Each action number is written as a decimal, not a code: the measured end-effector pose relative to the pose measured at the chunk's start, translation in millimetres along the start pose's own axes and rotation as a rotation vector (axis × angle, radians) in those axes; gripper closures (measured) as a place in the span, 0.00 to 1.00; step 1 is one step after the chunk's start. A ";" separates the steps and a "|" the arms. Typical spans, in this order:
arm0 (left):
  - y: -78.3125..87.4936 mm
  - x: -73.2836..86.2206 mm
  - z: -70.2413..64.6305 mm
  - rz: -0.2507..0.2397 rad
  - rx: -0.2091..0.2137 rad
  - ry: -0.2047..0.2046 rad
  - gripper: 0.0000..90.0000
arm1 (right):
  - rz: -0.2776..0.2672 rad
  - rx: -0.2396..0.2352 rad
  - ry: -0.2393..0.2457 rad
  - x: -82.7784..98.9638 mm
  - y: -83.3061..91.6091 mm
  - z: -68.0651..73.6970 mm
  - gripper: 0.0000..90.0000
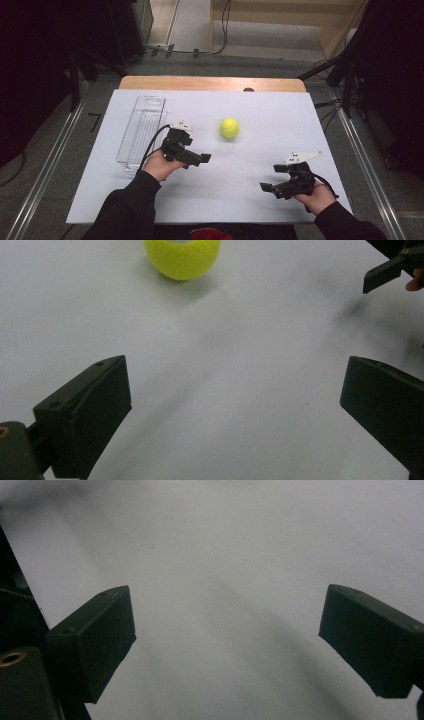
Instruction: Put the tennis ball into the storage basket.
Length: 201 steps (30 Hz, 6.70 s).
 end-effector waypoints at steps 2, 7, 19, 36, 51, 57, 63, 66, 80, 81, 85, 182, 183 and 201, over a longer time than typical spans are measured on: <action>-1.7 -1.9 0.6 -0.002 0.002 0.000 0.00 | -0.002 0.000 -0.002 0.3 0.3 1.1 0.07; -6.6 -8.3 3.8 -0.006 0.000 -0.002 0.00 | -0.001 0.007 -0.005 0.2 -0.9 1.8 0.07; -20.4 -19.2 7.7 -0.003 0.001 -0.012 0.01 | 0.002 0.014 -0.005 0.9 -2.4 -0.5 0.07; -38.8 -40.7 2.5 0.015 0.021 -0.024 0.00 | 0.014 0.013 -0.002 1.5 -4.3 0.6 0.07; -53.9 -59.2 8.0 0.010 0.002 -0.031 0.01 | 0.019 0.013 0.000 1.2 -4.7 -0.6 0.07; -57.1 -67.8 11.0 0.008 -0.005 -0.030 0.01 | 0.026 0.015 0.000 1.6 -4.8 -0.1 0.07; -61.2 -73.3 12.7 0.008 -0.012 -0.032 0.01 | 0.023 0.017 -0.002 1.7 -4.8 -1.1 0.07; -65.5 -79.7 13.6 0.008 -0.020 -0.032 0.01 | 0.026 0.016 -0.003 1.7 -5.0 -0.7 0.07; -75.5 -102.2 11.2 0.022 -0.023 -0.056 0.01 | 0.026 0.015 0.001 1.7 -5.0 -0.4 0.07; -77.1 -104.0 10.5 0.029 -0.022 -0.060 0.01 | 0.026 0.014 0.001 1.7 -5.0 -0.5 0.07; -82.6 -109.5 11.1 0.035 -0.035 -0.059 0.01 | 0.024 0.017 -0.001 1.9 -4.7 -0.8 0.07; -148.5 -77.5 18.9 0.167 -0.097 -0.094 0.06 | 0.031 0.010 0.009 2.8 -4.6 -0.7 0.07; -148.8 -76.7 18.3 0.163 -0.101 -0.100 0.08 | 0.031 0.009 0.007 2.8 -4.5 -0.5 0.07; -150.3 -72.5 16.0 0.153 -0.171 -0.124 0.29 | 0.032 0.008 0.010 2.8 -4.7 -0.6 0.07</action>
Point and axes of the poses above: each handheld gripper's, and its own axes: y roughly backward along the jaws, x roughly out of its underside, z roughly to its left, the point moved 1 cm from there along -y, roughly forward along the jaws, and after that the axes turned 5 degrees about -z, right-handed, at the moved point
